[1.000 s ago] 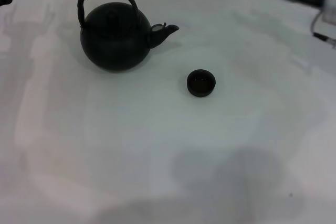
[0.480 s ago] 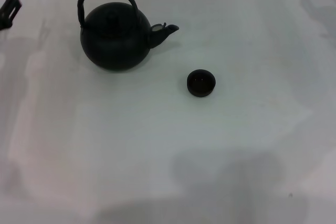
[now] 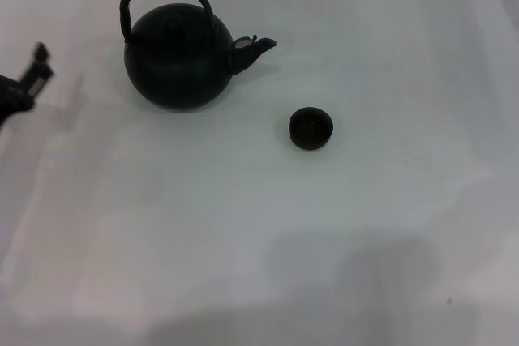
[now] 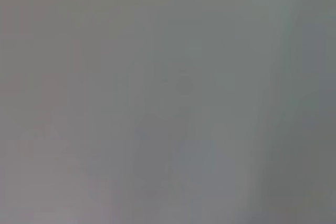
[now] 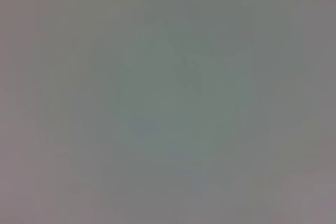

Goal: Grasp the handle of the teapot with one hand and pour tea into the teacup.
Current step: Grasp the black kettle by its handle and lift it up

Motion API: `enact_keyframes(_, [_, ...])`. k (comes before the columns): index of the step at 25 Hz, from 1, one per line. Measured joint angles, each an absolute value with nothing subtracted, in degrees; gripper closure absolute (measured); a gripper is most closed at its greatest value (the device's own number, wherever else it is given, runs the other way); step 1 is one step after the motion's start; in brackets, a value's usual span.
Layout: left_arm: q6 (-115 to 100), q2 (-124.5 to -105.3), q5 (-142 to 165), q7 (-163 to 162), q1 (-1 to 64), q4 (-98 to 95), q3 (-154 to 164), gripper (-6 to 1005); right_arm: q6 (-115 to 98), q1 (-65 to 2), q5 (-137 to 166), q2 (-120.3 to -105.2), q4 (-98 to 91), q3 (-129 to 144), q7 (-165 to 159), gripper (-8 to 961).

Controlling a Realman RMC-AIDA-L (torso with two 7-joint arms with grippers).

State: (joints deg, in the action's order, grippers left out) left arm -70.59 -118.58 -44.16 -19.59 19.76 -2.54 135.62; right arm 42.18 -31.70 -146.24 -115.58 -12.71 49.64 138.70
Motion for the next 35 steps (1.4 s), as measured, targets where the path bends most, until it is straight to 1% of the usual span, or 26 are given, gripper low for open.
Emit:
enact_keyframes(5, [-73.1,-118.48,-34.3,-21.5,19.4,-2.4,135.6,113,36.8,-34.5,-146.1,-115.62,-12.7,49.8,140.0,89])
enact_keyframes(10, [-74.1,-118.54,-27.9,-21.6,20.1,-3.1,135.7,113,36.4,-35.1,-146.1,-115.82,-12.4,49.8,141.7,89])
enact_keyframes(23, [-74.2,-118.47,-32.1,-21.1,24.5,-2.6,134.7,129,36.3,-35.2,-146.3,-115.84,-11.9,49.4,141.5,90])
enact_keyframes(31, [-69.0,-118.35,-32.3,-21.2,28.0,-2.5,134.7,149,36.6,-35.1,-146.4,-115.98,-11.6,49.4,141.3,90])
enact_keyframes(35, [-67.4,-118.01,-32.3,-21.4,29.0,-2.6,134.7,160,36.7,-35.2,-146.5,-116.02,-10.8,49.2,141.3,90])
